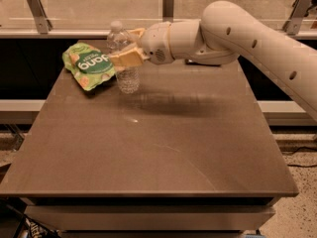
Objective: Move water bottle near green rice chip bag
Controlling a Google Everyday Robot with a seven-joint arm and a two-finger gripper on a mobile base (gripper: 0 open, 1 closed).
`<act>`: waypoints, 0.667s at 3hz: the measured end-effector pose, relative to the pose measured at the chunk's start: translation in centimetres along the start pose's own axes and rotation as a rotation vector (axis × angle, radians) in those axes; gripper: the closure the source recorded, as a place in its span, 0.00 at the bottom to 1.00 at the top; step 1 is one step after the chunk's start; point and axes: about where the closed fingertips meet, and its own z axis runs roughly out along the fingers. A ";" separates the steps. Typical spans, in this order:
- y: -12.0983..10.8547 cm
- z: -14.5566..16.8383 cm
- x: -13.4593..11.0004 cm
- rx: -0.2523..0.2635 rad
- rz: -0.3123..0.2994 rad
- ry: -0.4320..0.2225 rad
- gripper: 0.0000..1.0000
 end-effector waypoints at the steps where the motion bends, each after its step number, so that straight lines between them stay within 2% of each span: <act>1: 0.2 0.2 -0.1 -0.004 -0.001 -0.001 0.12; 2: 0.3 0.4 -0.2 -0.008 -0.003 -0.002 0.00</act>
Offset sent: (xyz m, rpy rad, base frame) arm -0.0009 0.0021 0.0003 0.0001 -0.0002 0.0037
